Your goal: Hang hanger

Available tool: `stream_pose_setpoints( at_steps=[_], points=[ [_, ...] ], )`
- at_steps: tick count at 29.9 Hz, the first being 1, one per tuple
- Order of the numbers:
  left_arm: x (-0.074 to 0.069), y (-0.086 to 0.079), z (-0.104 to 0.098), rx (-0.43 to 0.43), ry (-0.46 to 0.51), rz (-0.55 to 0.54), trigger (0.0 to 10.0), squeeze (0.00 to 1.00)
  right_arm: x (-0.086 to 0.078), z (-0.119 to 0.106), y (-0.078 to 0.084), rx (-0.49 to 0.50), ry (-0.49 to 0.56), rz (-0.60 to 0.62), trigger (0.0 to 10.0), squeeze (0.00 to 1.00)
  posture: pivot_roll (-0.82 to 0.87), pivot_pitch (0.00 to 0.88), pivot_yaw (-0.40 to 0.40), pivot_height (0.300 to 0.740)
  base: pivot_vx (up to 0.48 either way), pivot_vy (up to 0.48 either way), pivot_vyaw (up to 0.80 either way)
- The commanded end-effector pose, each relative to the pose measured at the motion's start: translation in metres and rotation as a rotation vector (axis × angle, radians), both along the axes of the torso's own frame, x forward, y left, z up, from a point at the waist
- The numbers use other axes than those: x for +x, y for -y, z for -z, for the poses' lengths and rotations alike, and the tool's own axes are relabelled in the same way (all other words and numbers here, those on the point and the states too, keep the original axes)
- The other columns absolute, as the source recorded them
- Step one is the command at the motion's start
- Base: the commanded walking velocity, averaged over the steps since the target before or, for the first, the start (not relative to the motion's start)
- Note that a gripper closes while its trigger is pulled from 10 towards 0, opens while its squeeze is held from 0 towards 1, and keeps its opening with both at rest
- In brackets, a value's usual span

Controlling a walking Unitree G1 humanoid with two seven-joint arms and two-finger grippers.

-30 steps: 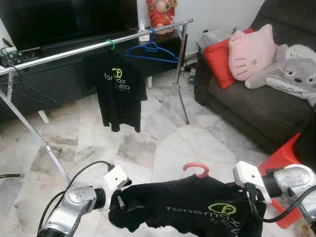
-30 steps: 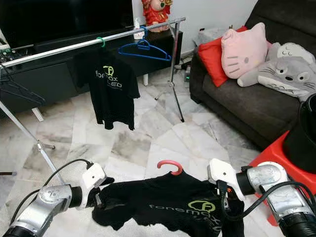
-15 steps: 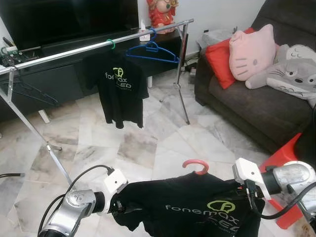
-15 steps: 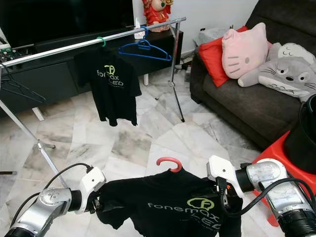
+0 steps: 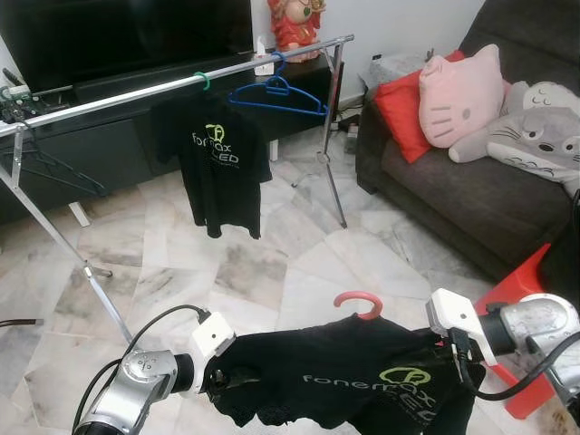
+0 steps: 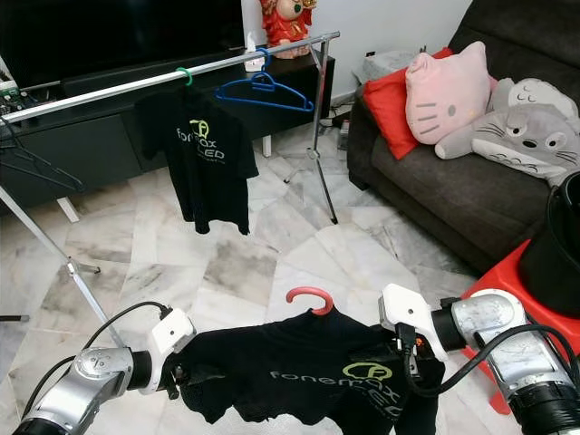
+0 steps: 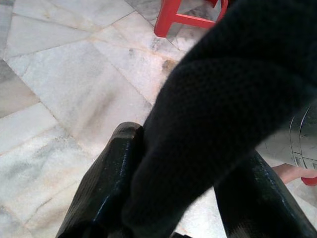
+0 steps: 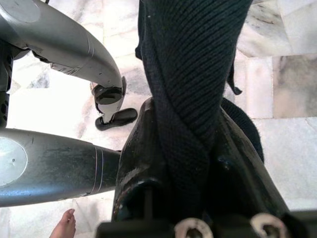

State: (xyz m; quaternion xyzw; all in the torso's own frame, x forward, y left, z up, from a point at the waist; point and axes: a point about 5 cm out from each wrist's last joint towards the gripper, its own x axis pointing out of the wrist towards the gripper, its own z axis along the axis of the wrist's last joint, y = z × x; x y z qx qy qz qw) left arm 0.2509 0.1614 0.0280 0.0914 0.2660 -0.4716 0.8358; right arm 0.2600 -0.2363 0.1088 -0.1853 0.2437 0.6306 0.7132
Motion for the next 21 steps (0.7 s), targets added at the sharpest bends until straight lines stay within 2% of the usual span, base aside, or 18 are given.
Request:
stream_pose_setpoints(
  at_steps=[1,21],
  points=[
    [0.0013,-0.0028,-0.0017,0.019,0.017,0.010,0.0,0.00,0.0051,-0.0097,-0.0036,0.032,0.037,-0.013,10.0,0.00,-0.06,0.000,-0.023,0.740,0.000,0.000,0.00],
    [0.0009,-0.0080,0.0012,0.051,0.027,0.004,0.0,0.00,0.0055,-0.0071,-0.0043,0.032,0.032,-0.002,10.0,0.00,-0.05,0.000,-0.020,0.740,0.000,0.000,0.00]
  ],
)
